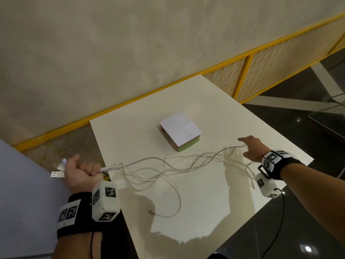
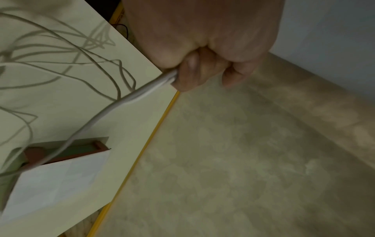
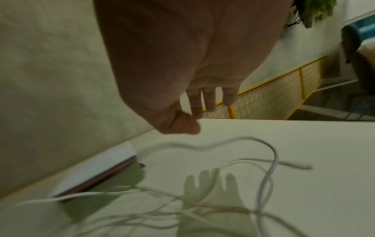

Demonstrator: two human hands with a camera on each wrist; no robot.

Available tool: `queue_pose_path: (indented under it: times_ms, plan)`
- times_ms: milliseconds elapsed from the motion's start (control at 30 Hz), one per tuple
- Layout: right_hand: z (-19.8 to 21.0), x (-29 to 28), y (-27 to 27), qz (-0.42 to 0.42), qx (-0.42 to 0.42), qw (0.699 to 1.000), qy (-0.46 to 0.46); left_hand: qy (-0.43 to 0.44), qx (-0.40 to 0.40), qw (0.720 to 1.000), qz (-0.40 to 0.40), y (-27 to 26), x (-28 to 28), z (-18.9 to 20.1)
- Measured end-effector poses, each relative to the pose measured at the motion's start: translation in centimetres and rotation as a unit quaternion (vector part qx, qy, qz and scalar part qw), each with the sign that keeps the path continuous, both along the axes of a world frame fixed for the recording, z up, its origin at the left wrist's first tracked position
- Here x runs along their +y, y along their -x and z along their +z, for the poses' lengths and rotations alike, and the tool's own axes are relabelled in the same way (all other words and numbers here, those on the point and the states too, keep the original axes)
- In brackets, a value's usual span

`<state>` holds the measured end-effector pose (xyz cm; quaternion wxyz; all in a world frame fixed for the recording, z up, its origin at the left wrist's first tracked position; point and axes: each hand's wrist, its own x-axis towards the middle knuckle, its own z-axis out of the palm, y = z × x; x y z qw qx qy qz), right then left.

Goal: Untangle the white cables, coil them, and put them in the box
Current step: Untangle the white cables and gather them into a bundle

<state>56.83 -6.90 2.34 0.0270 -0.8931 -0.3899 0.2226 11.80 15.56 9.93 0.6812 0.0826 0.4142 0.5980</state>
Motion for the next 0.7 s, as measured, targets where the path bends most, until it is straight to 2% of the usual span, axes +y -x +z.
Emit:
queue_pose_path:
  times_ms: [100,200,267,367,467,533,700]
  plan:
    - [1.7,2.6,4.6,0.038,0.027,0.995,-0.091,-0.001,0.018,0.999,-0.034,-0.9,-1.0,-0.2]
    - [5.6,6.4,13.2,0.151,0.166,0.956,-0.191,0.003,0.031,0.997,-0.071,-1.9,-1.8,-0.9]
    - [7.8,8.6,19.6,0.254,0.232,0.921,-0.182,0.003,0.039,0.995,-0.087,-2.7,-2.3,-1.0]
    - [8.7,12.0,27.8,0.356,0.245,0.889,-0.152,-0.007,0.052,0.991,-0.124,-3.8,-3.4,-0.7]
    - [7.6,13.8,31.5,0.32,0.303,0.883,-0.161,-0.019,0.082,0.983,-0.166,-3.7,-4.1,-0.6]
    - [6.7,14.0,32.0,0.29,0.323,0.888,-0.155,-0.013,0.065,0.986,-0.153,-3.2,-3.9,-0.9]
    - [5.2,13.9,32.0,0.308,0.258,0.907,-0.127,0.018,0.061,0.986,-0.152,-2.5,-3.3,-1.9]
